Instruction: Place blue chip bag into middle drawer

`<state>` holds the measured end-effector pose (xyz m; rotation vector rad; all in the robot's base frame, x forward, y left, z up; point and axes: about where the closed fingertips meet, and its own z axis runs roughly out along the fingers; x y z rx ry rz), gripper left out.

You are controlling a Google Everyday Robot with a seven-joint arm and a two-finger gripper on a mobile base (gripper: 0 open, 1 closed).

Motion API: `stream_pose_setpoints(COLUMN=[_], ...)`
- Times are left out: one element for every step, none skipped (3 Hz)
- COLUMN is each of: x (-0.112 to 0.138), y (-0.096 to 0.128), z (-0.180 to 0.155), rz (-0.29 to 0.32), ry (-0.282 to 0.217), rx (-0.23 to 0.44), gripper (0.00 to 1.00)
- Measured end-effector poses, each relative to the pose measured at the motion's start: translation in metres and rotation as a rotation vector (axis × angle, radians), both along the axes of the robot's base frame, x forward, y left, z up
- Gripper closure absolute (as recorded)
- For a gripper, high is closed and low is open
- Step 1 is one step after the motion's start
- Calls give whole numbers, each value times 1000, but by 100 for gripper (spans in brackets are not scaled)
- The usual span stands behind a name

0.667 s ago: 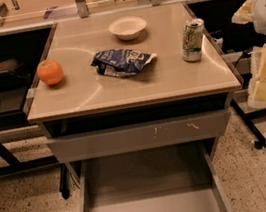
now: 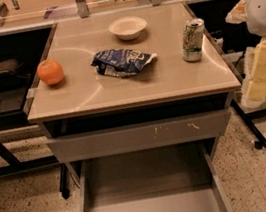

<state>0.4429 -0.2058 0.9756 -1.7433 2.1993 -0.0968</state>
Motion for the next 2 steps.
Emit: stream_pose_setpoints(x=[29, 71], y=[36, 71], z=[-11, -20], rz=[75, 143], ry=[-35, -113], rx=[61, 136], gripper=[0, 0])
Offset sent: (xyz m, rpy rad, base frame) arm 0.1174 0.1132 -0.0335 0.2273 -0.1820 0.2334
